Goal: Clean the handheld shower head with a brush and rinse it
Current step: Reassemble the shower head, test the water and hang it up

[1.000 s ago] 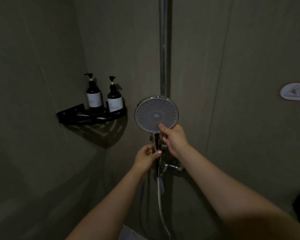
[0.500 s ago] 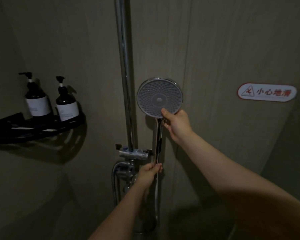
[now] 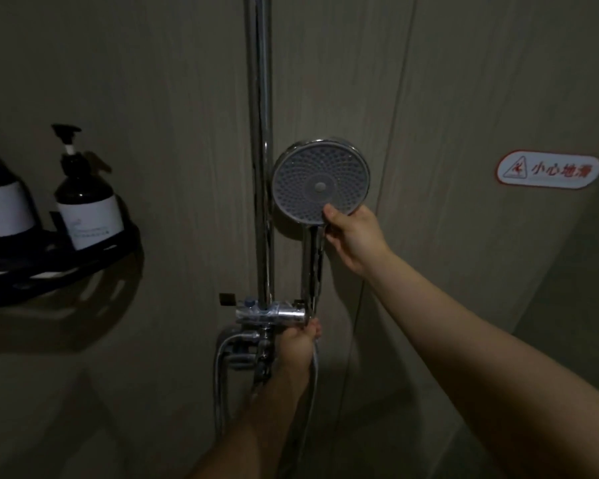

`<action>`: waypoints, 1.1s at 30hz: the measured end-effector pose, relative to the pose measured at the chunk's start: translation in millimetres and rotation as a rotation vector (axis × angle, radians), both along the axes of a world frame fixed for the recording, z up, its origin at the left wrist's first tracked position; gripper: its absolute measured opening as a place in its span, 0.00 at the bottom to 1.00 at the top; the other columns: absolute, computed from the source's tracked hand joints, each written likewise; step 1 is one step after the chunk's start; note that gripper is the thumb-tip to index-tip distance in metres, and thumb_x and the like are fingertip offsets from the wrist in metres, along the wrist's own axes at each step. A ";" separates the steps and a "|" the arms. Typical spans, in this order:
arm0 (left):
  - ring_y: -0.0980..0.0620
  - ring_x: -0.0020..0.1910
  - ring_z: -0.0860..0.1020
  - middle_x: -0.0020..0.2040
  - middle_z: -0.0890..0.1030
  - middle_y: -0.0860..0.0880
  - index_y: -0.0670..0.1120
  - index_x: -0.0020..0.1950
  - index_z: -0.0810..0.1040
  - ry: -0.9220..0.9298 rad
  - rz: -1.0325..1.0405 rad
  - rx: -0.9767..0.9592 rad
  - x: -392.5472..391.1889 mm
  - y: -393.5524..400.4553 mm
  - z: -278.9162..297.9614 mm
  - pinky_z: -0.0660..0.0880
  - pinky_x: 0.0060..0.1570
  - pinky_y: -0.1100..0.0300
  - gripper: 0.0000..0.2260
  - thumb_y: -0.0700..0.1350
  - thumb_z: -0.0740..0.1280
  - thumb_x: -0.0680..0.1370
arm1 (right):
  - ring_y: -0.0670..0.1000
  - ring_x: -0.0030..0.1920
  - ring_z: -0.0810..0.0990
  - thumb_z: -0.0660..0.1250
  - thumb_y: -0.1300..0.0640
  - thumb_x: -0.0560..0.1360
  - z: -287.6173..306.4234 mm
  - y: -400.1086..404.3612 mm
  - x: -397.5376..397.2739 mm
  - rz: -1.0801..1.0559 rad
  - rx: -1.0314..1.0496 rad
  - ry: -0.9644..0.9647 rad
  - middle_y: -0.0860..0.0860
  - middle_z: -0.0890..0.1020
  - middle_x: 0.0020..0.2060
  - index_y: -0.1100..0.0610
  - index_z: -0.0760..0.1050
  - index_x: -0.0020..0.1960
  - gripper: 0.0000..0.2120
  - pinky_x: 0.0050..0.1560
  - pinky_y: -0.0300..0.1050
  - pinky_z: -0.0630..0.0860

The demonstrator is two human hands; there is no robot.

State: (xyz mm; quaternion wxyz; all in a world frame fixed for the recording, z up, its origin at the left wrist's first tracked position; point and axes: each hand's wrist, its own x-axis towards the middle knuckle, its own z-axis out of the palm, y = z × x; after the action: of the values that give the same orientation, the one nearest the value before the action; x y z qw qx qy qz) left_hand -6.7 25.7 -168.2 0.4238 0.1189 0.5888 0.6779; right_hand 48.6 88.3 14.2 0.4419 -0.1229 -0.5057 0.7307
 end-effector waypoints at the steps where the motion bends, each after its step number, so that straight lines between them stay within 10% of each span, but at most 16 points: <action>1: 0.50 0.42 0.76 0.39 0.78 0.47 0.44 0.41 0.77 -0.001 0.027 0.018 3.1 2.4 -1.9 0.73 0.50 0.54 0.07 0.40 0.63 0.78 | 0.49 0.51 0.78 0.59 0.71 0.77 -1.1 -0.3 -0.2 0.013 -0.002 0.014 0.50 0.79 0.49 0.55 0.72 0.54 0.13 0.56 0.43 0.75; 4: 0.51 0.38 0.73 0.37 0.75 0.48 0.45 0.40 0.74 0.021 0.115 0.026 13.1 2.9 -1.3 0.70 0.41 0.60 0.09 0.39 0.62 0.79 | 0.51 0.53 0.78 0.57 0.72 0.77 -4.2 -1.4 2.9 0.046 -0.016 0.052 0.52 0.79 0.50 0.56 0.73 0.53 0.13 0.62 0.47 0.72; 7: 0.48 0.45 0.74 0.39 0.75 0.49 0.49 0.39 0.73 0.083 0.162 -0.013 18.2 1.9 1.4 0.72 0.52 0.55 0.10 0.41 0.61 0.79 | 0.52 0.53 0.78 0.57 0.72 0.77 -7.2 -0.4 6.5 0.083 -0.037 0.106 0.53 0.80 0.51 0.57 0.73 0.53 0.13 0.64 0.50 0.71; 25: 0.53 0.31 0.70 0.33 0.73 0.46 0.43 0.36 0.73 0.120 0.015 0.051 -0.6 -10.3 2.9 0.68 0.27 0.68 0.11 0.36 0.62 0.79 | 0.48 0.43 0.84 0.57 0.69 0.77 16.2 14.7 6.4 0.080 -0.065 0.255 0.49 0.85 0.42 0.56 0.72 0.54 0.12 0.43 0.42 0.80; 33: 0.44 0.53 0.76 0.48 0.77 0.42 0.37 0.56 0.77 0.108 0.285 -0.048 14.5 2.1 -0.9 0.72 0.60 0.50 0.09 0.38 0.60 0.79 | 0.48 0.41 0.83 0.58 0.68 0.76 13.7 16.1 5.2 0.080 -0.092 0.290 0.49 0.85 0.41 0.56 0.72 0.55 0.11 0.41 0.42 0.80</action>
State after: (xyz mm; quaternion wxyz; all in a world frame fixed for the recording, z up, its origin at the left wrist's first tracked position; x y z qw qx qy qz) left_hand 7.8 27.9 -169.1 0.2939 0.0600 0.6378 0.7094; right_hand 53.8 104.4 28.0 0.4748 -0.0160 -0.4073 0.7800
